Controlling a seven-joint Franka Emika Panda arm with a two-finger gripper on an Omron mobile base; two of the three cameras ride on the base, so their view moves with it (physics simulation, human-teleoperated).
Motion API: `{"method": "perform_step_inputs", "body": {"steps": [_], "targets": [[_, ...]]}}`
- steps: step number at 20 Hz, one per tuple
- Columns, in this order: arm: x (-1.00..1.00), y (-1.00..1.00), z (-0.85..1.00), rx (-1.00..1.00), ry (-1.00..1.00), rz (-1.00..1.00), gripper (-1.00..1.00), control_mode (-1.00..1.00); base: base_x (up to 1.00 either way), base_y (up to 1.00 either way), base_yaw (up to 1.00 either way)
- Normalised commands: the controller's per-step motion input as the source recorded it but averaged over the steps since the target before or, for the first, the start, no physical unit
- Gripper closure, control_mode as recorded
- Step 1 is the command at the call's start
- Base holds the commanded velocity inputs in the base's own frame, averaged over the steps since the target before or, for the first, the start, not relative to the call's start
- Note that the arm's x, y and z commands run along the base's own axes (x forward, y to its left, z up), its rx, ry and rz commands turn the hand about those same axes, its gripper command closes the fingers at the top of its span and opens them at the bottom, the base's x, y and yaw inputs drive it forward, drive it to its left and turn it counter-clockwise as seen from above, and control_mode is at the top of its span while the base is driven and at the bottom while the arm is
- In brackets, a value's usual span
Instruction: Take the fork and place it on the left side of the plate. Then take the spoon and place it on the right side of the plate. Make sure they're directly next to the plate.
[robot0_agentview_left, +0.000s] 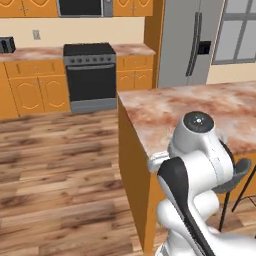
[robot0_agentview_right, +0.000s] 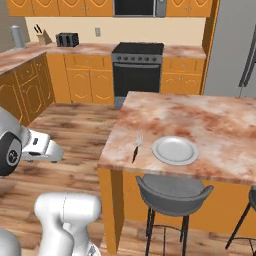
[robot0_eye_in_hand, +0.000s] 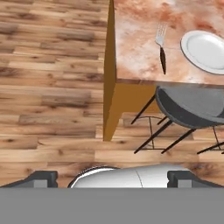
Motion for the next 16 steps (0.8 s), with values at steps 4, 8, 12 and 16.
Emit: {"method": "perform_step_inputs", "body": {"steps": [4,8,12,16], "targets": [[0.00,0.00,0.00,0.00,0.00,0.00,-1.00,1.00,-0.06,1.00,0.19],[0.00,0.00,0.00,0.00,0.00,0.00,-1.00,1.00,0.02,1.00,0.25],[0.00,0.00,0.00,0.00,0.00,0.00,-1.00,1.00,0.20,0.87,0.32],[0.00,0.00,0.00,0.00,0.00,0.00,-1.00,1.00,0.33,0.71,0.34]]}}
